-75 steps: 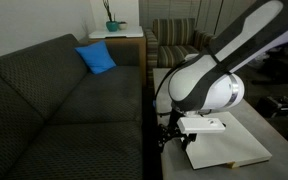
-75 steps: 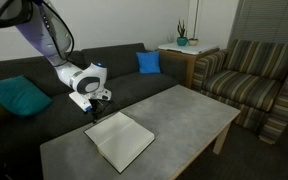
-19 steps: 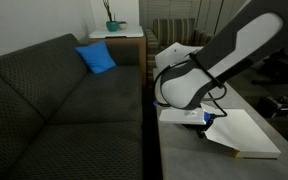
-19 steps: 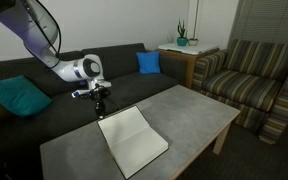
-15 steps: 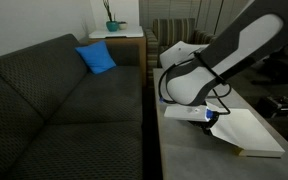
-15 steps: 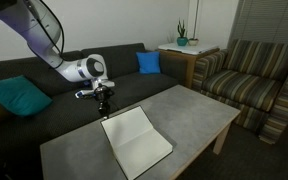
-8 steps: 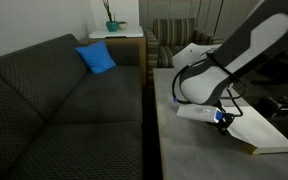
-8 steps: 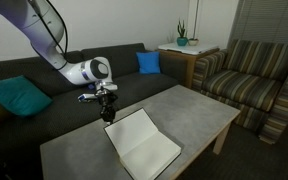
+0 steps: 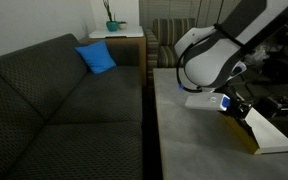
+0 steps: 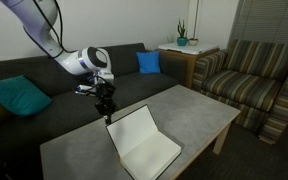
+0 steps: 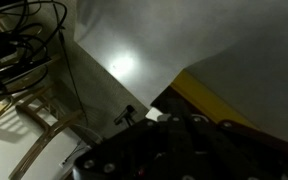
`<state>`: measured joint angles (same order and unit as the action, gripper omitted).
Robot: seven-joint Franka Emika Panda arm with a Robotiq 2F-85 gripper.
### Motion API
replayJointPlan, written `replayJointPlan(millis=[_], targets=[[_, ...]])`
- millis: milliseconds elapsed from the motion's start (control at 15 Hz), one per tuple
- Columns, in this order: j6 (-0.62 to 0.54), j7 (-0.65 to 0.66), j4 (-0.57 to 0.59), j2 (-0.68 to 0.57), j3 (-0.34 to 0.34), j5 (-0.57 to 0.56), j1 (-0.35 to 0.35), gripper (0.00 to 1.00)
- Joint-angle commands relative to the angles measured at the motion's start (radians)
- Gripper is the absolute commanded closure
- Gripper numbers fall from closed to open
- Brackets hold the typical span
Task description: Close the open book on the table
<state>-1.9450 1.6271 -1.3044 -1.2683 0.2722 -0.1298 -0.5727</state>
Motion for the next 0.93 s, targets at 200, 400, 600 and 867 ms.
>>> replayJointPlan(millis=[200,400,600,867], targets=[[-0.068,0.046,-0.224,0.091,-0.046,-0.101,0.102,1.00],[-0.290,0.007,-0.262,0.057,-0.090,-0.091,0.177,1.00],[-0.506,-0.025,-0.233,-0.013,-0.112,-0.077,0.218,1.00],[-0.694,-0.116,-0.142,-0.086,-0.147,-0.052,0.229,1.00]])
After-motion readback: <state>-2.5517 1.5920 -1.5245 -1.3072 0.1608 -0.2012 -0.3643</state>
